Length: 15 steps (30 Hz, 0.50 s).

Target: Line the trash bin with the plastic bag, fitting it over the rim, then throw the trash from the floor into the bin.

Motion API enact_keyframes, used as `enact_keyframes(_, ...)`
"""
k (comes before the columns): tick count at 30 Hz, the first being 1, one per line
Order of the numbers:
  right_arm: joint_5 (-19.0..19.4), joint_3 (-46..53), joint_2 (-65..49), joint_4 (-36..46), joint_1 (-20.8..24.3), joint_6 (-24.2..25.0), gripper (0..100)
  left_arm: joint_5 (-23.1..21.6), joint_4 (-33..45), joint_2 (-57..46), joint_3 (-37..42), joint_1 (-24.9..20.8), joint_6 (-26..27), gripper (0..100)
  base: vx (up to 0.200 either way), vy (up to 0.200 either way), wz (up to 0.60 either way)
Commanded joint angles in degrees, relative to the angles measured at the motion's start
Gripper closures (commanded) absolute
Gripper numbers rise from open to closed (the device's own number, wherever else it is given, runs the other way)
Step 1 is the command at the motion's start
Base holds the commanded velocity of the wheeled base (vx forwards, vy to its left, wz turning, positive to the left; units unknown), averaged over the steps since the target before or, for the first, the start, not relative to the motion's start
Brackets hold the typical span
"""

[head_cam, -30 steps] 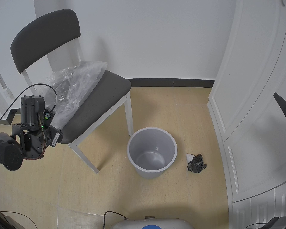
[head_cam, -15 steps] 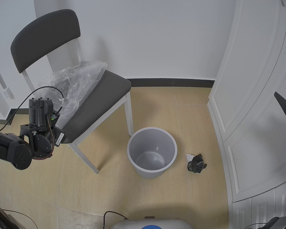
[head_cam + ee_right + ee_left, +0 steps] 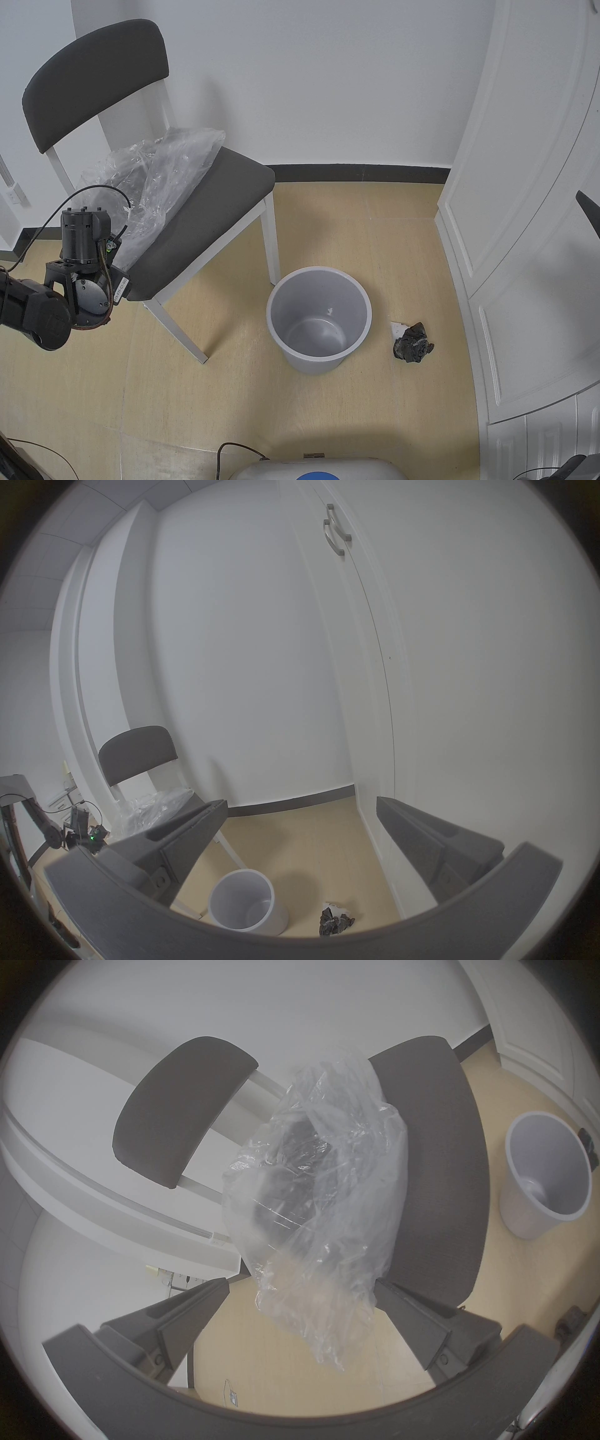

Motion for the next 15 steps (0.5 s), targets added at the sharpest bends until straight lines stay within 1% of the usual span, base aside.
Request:
enact_keyframes(1,-0.02,0.02,-0.05,-0.02,0.01,-0.03,0,-0.09,-1.76,-0.39,0.07,0.54,0.07,0,0.000,0.000,0.00)
enact_keyframes(9,-0.02,0.02,-0.05,-0.02,0.01,0.06,0,-0.09,-3.87,-1.53,0.24,1.68,0.60,0,0.000,0.000,0.00)
enact_keyframes(15,-0.02,0.02,0.04,-0.02,0.01,0.06,0,-0.17,-4.14,-2.50,0.51,3.70,0.34,0,0.000,0.000,0.00)
